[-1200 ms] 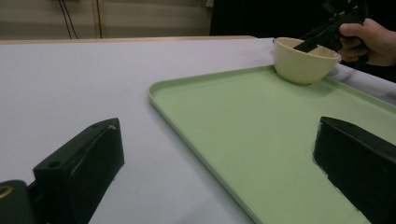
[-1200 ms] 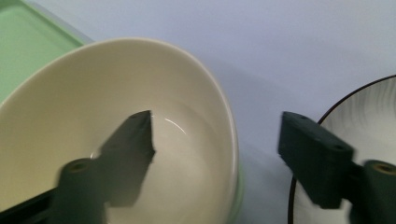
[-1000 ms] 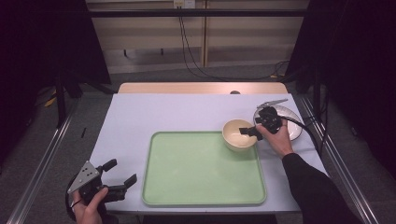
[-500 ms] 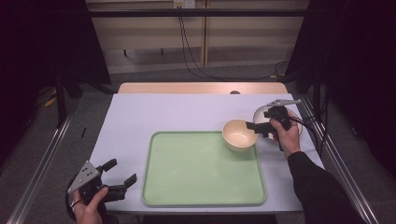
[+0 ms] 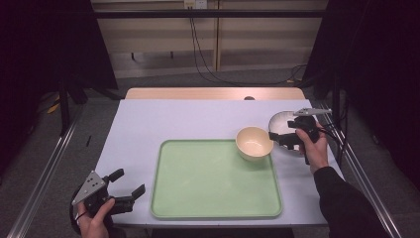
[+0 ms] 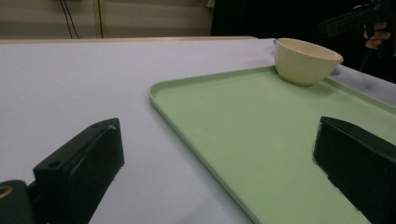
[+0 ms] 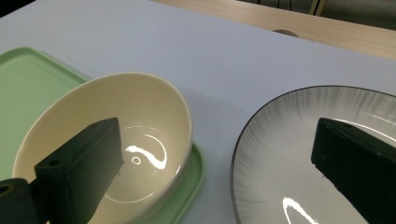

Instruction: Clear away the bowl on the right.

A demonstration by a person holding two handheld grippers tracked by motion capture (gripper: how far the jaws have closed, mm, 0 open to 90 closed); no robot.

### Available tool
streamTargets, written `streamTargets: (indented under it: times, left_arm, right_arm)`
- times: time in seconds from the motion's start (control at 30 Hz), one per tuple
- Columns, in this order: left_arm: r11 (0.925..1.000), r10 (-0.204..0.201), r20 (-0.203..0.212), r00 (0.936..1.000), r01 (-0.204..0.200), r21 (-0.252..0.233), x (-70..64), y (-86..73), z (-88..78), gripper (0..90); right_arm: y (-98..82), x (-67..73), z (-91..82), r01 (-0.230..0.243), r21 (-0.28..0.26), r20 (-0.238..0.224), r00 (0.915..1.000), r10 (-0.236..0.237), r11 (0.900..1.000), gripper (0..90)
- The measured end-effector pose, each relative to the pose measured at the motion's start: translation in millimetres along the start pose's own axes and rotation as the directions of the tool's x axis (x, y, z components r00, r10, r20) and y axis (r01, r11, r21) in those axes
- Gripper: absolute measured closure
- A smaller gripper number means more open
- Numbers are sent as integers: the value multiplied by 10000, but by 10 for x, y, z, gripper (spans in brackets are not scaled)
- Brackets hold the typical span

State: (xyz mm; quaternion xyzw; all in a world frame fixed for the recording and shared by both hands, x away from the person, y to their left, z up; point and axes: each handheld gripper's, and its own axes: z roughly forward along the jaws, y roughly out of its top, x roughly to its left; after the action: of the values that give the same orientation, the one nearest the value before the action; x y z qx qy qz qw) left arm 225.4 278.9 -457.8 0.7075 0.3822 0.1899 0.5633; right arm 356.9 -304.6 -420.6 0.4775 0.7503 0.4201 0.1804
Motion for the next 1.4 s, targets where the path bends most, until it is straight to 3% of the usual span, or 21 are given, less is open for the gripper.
streamTargets:
  times: [0.2, 0.23, 0.43, 0.67, 1.4]
  left_arm:
    - [10000, -21, 5, 10000, 21, -2, 0, 0, 2, 19]
    - [10000, -18, -3, 10000, 18, -7, 1, 0, 1, 20]
    - [10000, -5, 20, 10000, 5, 0, 0, 1, 0, 19]
    - [10000, 15, -83, 10000, -15, -12, -1, 1, -1, 20]
    - [9999, -98, -130, 9999, 96, -106, -7, 1, -4, 20]
  right_arm:
    - [-76, -27, -128, 4, -397, 511, 9987, 16, 9992, 19]
    - [-109, -21, -186, -13, -669, 670, 9977, 58, 9978, 18]
    - [-207, -24, -328, -272, -982, 752, 9966, 347, 9948, 23]
    - [-302, -4, -461, -182, -1110, 980, 9948, 292, 9937, 26]
    - [-608, 137, -881, -31, -1584, 931, 9955, 181, 9874, 28]
